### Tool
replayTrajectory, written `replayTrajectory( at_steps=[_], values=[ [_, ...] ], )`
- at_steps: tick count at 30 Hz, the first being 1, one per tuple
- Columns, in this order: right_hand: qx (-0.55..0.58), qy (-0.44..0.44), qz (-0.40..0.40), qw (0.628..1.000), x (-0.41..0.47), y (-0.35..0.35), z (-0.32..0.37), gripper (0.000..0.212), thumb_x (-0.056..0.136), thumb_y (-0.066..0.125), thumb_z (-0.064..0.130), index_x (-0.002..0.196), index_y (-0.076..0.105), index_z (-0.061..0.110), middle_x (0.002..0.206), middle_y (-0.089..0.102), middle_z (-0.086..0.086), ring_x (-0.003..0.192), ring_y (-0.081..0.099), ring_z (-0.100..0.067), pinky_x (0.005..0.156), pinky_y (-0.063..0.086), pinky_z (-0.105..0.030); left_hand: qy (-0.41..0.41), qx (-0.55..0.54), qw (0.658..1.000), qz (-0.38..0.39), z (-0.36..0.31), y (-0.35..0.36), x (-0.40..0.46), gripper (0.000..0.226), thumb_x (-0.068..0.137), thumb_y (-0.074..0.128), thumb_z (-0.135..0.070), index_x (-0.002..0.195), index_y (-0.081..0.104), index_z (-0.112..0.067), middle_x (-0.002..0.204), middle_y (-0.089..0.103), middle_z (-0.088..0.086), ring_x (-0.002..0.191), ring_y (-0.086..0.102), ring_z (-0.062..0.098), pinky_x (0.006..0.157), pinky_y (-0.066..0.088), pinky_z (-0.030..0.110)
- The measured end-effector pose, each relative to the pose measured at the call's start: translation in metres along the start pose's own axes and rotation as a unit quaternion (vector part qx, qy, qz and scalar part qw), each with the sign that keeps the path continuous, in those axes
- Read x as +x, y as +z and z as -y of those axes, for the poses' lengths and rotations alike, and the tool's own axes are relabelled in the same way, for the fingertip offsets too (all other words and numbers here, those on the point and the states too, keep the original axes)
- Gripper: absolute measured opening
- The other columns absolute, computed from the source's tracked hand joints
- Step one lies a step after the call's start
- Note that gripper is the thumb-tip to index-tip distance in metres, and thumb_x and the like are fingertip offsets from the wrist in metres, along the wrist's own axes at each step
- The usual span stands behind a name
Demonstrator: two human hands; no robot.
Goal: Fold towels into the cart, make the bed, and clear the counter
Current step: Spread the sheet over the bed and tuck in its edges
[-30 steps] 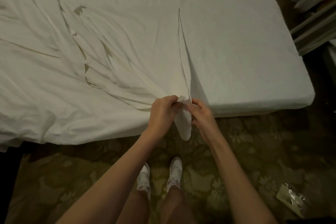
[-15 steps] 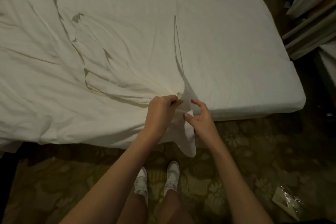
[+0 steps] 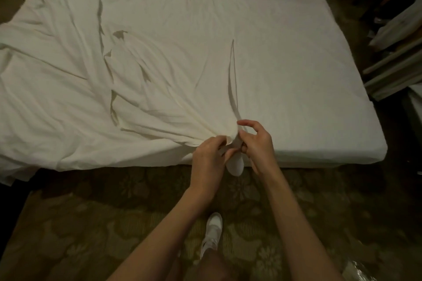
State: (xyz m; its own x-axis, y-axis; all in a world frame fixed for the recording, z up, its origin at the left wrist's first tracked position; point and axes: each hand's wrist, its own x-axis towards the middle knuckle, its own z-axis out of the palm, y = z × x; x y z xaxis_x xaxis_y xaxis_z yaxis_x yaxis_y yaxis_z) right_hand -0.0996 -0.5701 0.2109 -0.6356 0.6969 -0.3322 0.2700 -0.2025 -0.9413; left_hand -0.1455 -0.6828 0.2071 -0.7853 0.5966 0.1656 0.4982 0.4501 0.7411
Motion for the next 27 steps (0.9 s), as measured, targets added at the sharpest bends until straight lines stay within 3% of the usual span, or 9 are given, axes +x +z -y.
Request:
replayTrajectory(
  at_steps=[2,4,7,9,13,16,18,24,27],
  values=[
    [-0.003,0.006,0.018,1.000,-0.003,-0.001,0.001,0.021,0.096,0.051,0.010,0.103,0.062,0.027,0.102,0.066,-0.013,0.088,0.065,-0.024,0.075,0.057,-0.033,-0.037,-0.002,0.999,0.011,-0.002,0.005,0.005,0.019,0.082,0.071,-0.017,0.098,0.066,-0.007,0.088,0.066,0.004,0.077,0.056,0.012,0.067,0.044,0.022],
    [0.000,0.013,0.051,0.999,-0.006,-0.001,0.003,0.022,0.097,0.051,0.011,0.113,0.061,0.024,0.099,0.066,-0.006,0.087,0.064,-0.013,0.077,0.055,-0.024,-0.043,-0.002,0.999,0.022,-0.002,0.009,0.010,0.015,0.086,0.068,-0.016,0.098,0.066,-0.008,0.090,0.065,0.005,0.077,0.056,0.013,0.065,0.041,0.019],
    [-0.013,0.020,0.085,0.996,-0.005,-0.005,0.004,0.028,0.097,0.051,0.018,0.124,0.056,0.022,0.114,0.061,0.001,0.104,0.059,-0.009,0.086,0.050,-0.019,-0.047,-0.012,0.998,0.039,-0.002,0.008,0.016,0.010,0.089,0.063,-0.016,0.096,0.066,-0.009,0.088,0.066,0.004,0.077,0.058,0.012,0.064,0.044,0.018],
    [-0.019,0.024,0.091,0.995,-0.003,-0.009,0.003,0.036,0.095,0.054,0.026,0.131,0.049,0.024,0.120,0.058,0.003,0.111,0.057,-0.012,0.091,0.048,-0.023,-0.069,-0.025,0.997,0.033,-0.005,0.003,0.021,0.010,0.091,0.062,-0.019,0.086,0.063,-0.010,0.076,0.062,0.000,0.067,0.054,0.007,0.056,0.038,0.011],
    [-0.021,0.057,0.104,0.993,-0.011,-0.017,-0.012,0.065,0.082,0.068,0.033,0.136,0.033,0.026,0.108,0.063,0.011,0.113,0.057,-0.016,0.100,0.045,-0.038,-0.108,-0.050,0.993,0.007,-0.010,-0.003,0.028,0.031,0.089,0.064,-0.020,0.064,0.046,-0.015,0.055,0.041,-0.011,0.051,0.039,0.004,0.050,0.035,0.009],
    [-0.050,0.063,0.108,0.991,-0.020,-0.023,-0.030,0.054,0.082,0.071,0.021,0.124,0.038,0.028,0.124,0.060,-0.004,0.116,0.057,-0.021,0.102,0.045,-0.040,-0.110,-0.055,0.992,-0.001,-0.016,-0.004,0.033,0.045,0.088,0.065,-0.020,0.056,0.035,-0.023,0.052,0.037,-0.009,0.049,0.034,0.006,0.049,0.032,0.012],
    [-0.094,0.058,0.100,0.989,-0.021,-0.025,-0.038,0.046,0.082,0.071,0.024,0.118,0.043,0.030,0.126,0.056,0.000,0.116,0.054,-0.018,0.097,0.047,-0.036,-0.111,-0.057,0.992,0.002,-0.020,-0.003,0.038,0.044,0.088,0.065,-0.021,0.055,0.036,-0.022,0.052,0.037,-0.008,0.049,0.034,0.006,0.049,0.032,0.012],
    [-0.158,0.040,0.083,0.983,-0.022,-0.029,-0.042,0.009,0.095,0.054,0.020,0.100,0.061,0.023,0.091,0.063,0.010,0.096,0.061,-0.017,0.076,0.050,-0.027,-0.090,-0.040,0.995,0.017,-0.021,0.005,0.045,0.034,0.089,0.064,-0.024,0.065,0.052,-0.003,0.055,0.044,0.002,0.052,0.037,0.013,0.049,0.027,0.021],
    [-0.163,0.025,0.108,0.980,-0.028,-0.043,-0.042,0.013,0.096,0.053,0.017,0.104,0.063,0.020,0.095,0.066,0.006,0.091,0.062,-0.012,0.075,0.048,-0.030,-0.080,-0.010,0.996,0.042,-0.018,0.010,0.048,0.045,0.087,0.066,-0.020,0.055,0.035,-0.014,0.049,0.030,-0.003,0.047,0.026,0.010,0.049,0.025,0.025]
  ],
)
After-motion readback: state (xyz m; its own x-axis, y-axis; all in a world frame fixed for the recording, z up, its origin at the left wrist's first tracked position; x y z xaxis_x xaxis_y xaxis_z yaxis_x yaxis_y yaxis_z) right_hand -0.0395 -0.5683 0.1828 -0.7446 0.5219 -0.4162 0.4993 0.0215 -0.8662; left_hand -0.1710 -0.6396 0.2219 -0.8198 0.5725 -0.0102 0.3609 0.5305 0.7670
